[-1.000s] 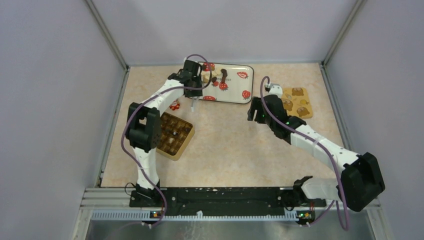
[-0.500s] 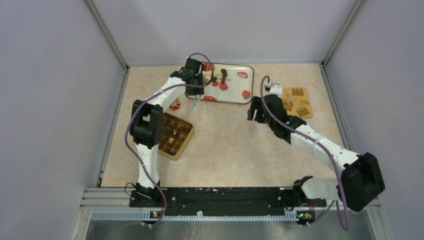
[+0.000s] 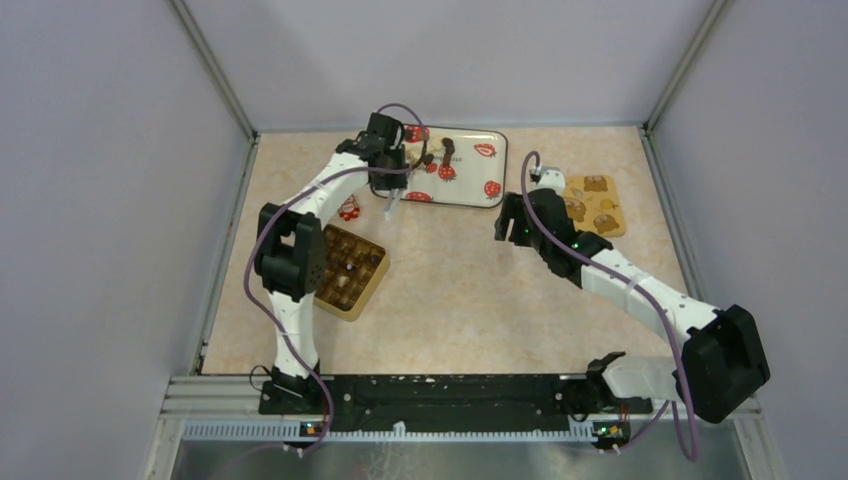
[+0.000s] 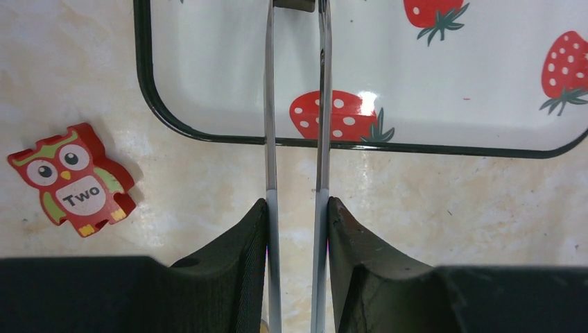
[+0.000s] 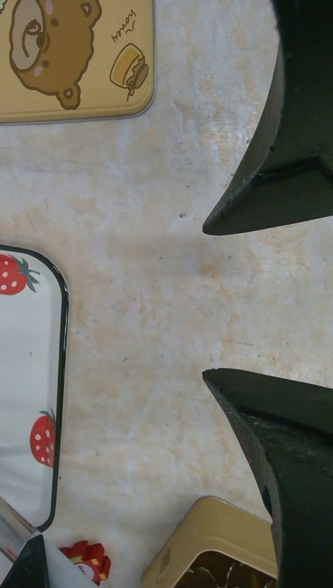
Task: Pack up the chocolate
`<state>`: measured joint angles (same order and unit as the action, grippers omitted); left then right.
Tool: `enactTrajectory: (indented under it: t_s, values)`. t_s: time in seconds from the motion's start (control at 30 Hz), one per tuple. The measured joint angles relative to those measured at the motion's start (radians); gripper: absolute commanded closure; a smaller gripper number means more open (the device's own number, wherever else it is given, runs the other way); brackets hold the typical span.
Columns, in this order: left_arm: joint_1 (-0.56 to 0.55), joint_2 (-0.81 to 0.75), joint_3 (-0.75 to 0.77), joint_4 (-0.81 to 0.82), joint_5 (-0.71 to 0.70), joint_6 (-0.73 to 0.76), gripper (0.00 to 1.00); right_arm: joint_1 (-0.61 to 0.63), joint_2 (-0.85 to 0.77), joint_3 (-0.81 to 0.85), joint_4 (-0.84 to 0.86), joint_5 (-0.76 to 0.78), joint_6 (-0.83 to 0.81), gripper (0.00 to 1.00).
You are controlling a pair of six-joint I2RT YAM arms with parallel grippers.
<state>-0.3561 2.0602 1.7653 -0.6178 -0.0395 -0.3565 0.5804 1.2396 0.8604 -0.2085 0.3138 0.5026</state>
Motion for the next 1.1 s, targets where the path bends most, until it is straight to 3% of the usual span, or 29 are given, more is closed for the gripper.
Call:
enactTrajectory:
  t_s: [0.23,0.53,0.87,1.1]
  values:
    - [0.0,-0.131,-0.035,-0.026,0.007,0.019,0.87,0.0,0.0,0.0,0.0,-0.002,0.007,0.31]
    - [0.0,-0.425,-0.231,-0.119,-0.033,0.034,0.86,0.0,-0.004,0.0,0.0,-0.01,0.007,0.31]
    - [0.0,-0.855,-0.438,-0.406,-0.168,-0.047,0.85,0.0,-0.015,-0.002,0.002,-0.039,0.008,0.31]
    - [0.0,-1.004,-0.528,-0.595,-0.21,-0.174,0.85,0.013,-0.016,-0.002,0.003,-0.053,0.015,0.31]
